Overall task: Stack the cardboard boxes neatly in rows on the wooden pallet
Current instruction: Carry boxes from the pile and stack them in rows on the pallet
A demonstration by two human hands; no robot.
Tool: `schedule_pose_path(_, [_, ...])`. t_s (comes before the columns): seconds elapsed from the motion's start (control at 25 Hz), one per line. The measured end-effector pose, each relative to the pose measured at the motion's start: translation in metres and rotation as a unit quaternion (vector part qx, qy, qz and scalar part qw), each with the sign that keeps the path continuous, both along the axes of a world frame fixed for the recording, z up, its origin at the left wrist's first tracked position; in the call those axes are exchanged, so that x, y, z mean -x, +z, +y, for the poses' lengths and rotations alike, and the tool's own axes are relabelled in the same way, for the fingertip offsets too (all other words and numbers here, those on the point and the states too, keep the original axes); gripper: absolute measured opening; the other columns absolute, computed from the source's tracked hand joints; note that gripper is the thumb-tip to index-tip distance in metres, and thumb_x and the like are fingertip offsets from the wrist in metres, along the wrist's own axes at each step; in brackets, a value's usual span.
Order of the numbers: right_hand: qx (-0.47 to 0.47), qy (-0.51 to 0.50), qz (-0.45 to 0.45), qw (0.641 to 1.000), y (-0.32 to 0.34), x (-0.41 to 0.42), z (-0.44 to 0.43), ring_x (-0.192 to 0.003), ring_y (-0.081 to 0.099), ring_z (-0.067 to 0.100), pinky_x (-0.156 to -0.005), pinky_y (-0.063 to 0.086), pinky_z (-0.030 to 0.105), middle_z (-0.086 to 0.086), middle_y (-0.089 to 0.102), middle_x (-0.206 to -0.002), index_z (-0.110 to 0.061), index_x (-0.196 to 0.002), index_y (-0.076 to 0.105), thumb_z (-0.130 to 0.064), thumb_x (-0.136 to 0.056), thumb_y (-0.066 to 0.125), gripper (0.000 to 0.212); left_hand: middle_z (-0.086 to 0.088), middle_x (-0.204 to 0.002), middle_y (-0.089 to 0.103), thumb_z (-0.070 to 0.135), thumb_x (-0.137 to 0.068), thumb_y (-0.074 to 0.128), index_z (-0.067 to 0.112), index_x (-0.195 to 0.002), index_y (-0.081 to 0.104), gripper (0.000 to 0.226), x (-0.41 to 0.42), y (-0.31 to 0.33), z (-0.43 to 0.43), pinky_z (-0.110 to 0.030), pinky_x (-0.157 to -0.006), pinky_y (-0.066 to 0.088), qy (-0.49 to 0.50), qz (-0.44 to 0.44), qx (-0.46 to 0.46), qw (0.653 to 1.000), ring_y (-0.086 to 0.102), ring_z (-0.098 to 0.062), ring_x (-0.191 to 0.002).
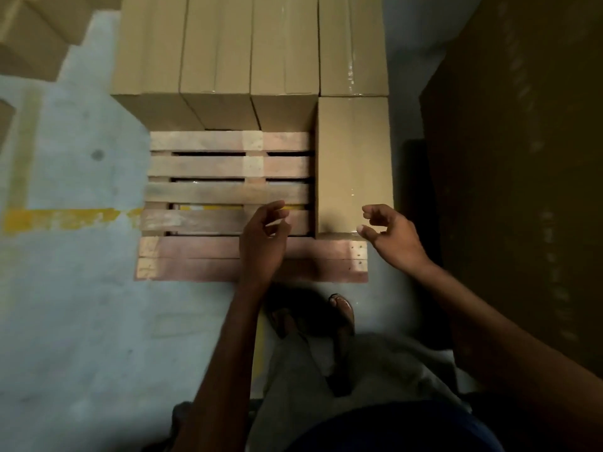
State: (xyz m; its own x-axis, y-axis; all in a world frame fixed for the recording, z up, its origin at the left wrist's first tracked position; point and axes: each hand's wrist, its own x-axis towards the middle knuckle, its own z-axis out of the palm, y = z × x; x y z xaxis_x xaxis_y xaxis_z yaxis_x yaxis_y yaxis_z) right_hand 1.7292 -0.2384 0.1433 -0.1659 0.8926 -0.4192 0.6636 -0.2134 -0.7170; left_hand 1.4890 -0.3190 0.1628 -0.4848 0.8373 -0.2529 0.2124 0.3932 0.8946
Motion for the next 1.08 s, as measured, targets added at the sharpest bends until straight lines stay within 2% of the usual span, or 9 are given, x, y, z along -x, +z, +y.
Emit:
schedule_pose_path(0.16, [0.002, 0.058, 0.059, 0.997, 0.043, 0.020, -0.031, -0.100, 0.069, 0.006, -0.096, 0.058, 0.036, -0.013, 0.071, -0.109, -0.029, -0.124, 0.067, -0.018, -0.090, 0.076, 0.037, 0.004, -0.107, 0.076, 0.010, -0.094, 0.070, 0.015, -0.122, 0.070, 0.029, 0.001, 0.044, -0.043, -0.020, -0.087, 0.055, 0.047, -0.001, -0.022, 0.999, 0.071, -0.002, -0.099])
schedule_pose_path(0.4, [0.010, 0.148, 0.121, 0.982, 0.093, 0.090, -0.083, -0.096, 0.069, 0.004, -0.095, 0.057, 0.030, -0.010, 0.075, -0.103, -0.027, -0.118, 0.071, -0.017, -0.089, 0.078, 0.031, 0.009, -0.109, 0.076, 0.012, -0.094, 0.070, 0.021, -0.124, 0.069, 0.031, 0.036, 0.083, -0.115, -0.026, -0.087, 0.058, 0.094, -0.016, -0.033, 0.995, 0.070, 0.001, -0.098])
schedule_pose_path(0.52, [0.016, 0.154, 0.133, 0.979, 0.099, 0.150, -0.113, -0.094, 0.071, 0.005, -0.095, 0.057, 0.030, -0.009, 0.076, -0.101, -0.031, -0.112, 0.071, -0.014, -0.089, 0.078, 0.029, 0.010, -0.110, 0.075, 0.012, -0.094, 0.071, 0.024, -0.124, 0.069, 0.032, 0.081, 0.087, -0.157, -0.024, -0.086, 0.057, 0.114, -0.031, -0.033, 0.992, 0.070, -0.001, -0.101])
schedule_pose_path(0.68, [0.031, 0.150, 0.174, 0.973, 0.107, 0.242, -0.158, -0.097, 0.071, 0.009, -0.095, 0.058, 0.030, 0.000, 0.076, -0.104, -0.020, -0.114, 0.071, -0.005, -0.091, 0.075, 0.029, 0.006, -0.111, 0.076, 0.008, -0.093, 0.071, 0.023, -0.124, 0.067, 0.035, 0.161, 0.092, -0.195, -0.026, -0.087, 0.056, 0.125, -0.033, -0.039, 0.991, 0.071, -0.007, -0.101])
schedule_pose_path(0.84, [0.045, 0.174, 0.203, 0.963, 0.130, 0.317, -0.197, -0.100, 0.070, 0.006, -0.091, 0.055, 0.019, 0.000, 0.075, -0.107, -0.011, -0.122, 0.069, -0.004, -0.093, 0.073, 0.030, 0.001, -0.112, 0.076, 0.009, -0.094, 0.069, 0.024, -0.124, 0.065, 0.033, 0.241, 0.111, -0.224, -0.032, -0.086, 0.055, 0.165, -0.047, -0.062, 0.983, 0.073, -0.014, -0.103])
schedule_pose_path(0.96, [0.062, 0.190, 0.217, 0.955, 0.148, 0.361, -0.207, -0.102, 0.071, 0.010, -0.094, 0.056, 0.022, 0.004, 0.075, -0.110, -0.008, -0.125, 0.068, -0.006, -0.094, 0.072, 0.032, 0.004, -0.113, 0.076, 0.015, -0.094, 0.069, 0.024, -0.126, 0.065, 0.033, 0.284, 0.119, -0.237, -0.040, -0.090, 0.055, 0.209, -0.063, -0.074, 0.973, 0.073, -0.017, -0.105])
schedule_pose_path(1.08, [0.070, 0.192, 0.236, 0.950, 0.157, 0.406, -0.205, -0.102, 0.071, 0.015, -0.097, 0.057, 0.029, 0.007, 0.076, -0.108, -0.007, -0.122, 0.069, 0.000, -0.094, 0.070, 0.029, 0.003, -0.114, 0.076, 0.023, -0.092, 0.070, 0.026, -0.126, 0.065, 0.035, 0.317, 0.125, -0.246, -0.041, -0.092, 0.056, 0.258, -0.085, -0.085, 0.959, 0.073, -0.019, -0.106])
